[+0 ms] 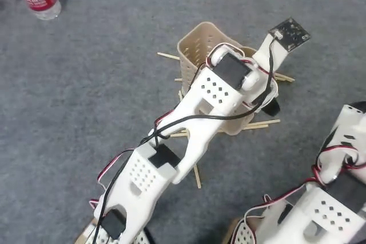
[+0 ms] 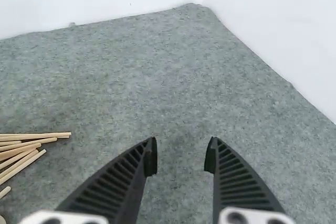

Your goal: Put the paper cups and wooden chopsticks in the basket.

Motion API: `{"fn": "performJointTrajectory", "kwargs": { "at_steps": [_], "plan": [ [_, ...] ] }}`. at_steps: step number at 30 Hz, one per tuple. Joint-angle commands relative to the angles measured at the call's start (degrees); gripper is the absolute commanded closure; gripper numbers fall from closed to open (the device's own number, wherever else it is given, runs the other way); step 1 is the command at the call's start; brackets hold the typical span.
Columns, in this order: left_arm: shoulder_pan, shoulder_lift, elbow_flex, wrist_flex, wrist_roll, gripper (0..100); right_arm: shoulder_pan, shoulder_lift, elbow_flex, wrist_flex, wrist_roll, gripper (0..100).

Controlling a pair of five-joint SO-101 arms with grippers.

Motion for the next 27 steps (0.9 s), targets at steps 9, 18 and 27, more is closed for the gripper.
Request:
{"fn": "performJointTrajectory", "kwargs": {
  "at_steps": [9, 18, 27],
  "plan": [
    [-1.32, 7.38, 3.47, 2.73, -1.23, 73, 0.22, -0.66, -0.18, -0.66, -0.62, 83.3],
    [-6.33, -2.99, -26.77, 2.73, -1.32, 73, 0.22, -0.4, -0.09, -0.66, -0.62, 83.3],
    [-4.13, -17.93, -29.67, 2.37, -1.58, 73, 0.04, -0.31, -0.09, -0.66, -0.62, 83.3]
  ]
}}
